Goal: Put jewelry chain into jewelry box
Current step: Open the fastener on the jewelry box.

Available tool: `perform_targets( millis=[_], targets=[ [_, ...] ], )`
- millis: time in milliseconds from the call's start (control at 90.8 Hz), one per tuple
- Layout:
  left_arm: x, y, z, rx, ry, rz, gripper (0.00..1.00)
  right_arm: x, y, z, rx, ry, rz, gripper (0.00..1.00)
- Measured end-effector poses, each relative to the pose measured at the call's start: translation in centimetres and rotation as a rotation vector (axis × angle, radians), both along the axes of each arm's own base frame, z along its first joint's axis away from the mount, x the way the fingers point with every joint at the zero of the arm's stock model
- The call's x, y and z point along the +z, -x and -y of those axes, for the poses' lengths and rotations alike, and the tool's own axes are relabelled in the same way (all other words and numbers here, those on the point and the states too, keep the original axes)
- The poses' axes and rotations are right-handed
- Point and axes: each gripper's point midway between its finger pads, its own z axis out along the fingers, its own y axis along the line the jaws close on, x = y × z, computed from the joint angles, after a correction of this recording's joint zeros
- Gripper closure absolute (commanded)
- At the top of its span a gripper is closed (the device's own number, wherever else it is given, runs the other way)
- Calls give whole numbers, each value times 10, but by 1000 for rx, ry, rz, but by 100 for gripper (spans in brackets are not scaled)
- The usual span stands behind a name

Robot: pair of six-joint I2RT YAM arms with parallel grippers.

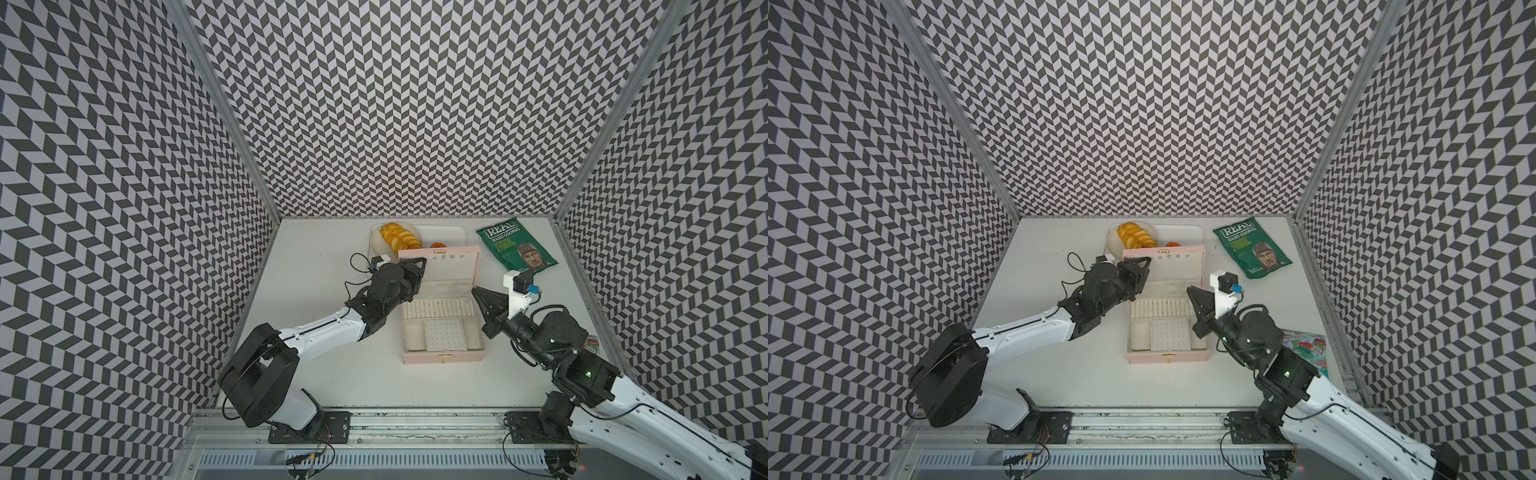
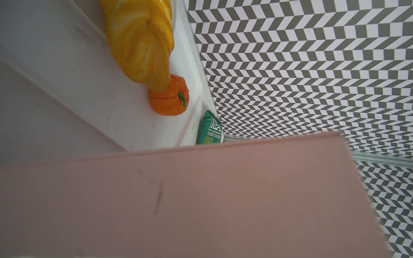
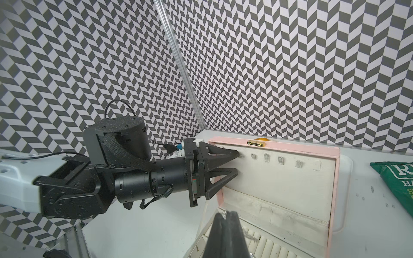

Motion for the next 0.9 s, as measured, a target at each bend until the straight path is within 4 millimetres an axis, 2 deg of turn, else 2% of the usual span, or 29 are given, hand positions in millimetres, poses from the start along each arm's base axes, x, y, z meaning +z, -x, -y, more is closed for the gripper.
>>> perform_targets(
  millis=[727,903],
  targets=[
    [0,3,3,-11,1,0,58,0,0,0,0,0,0,100],
    [0,4,3,-16,-24,5,52,0,0,0,0,0,0,100]
  ],
)
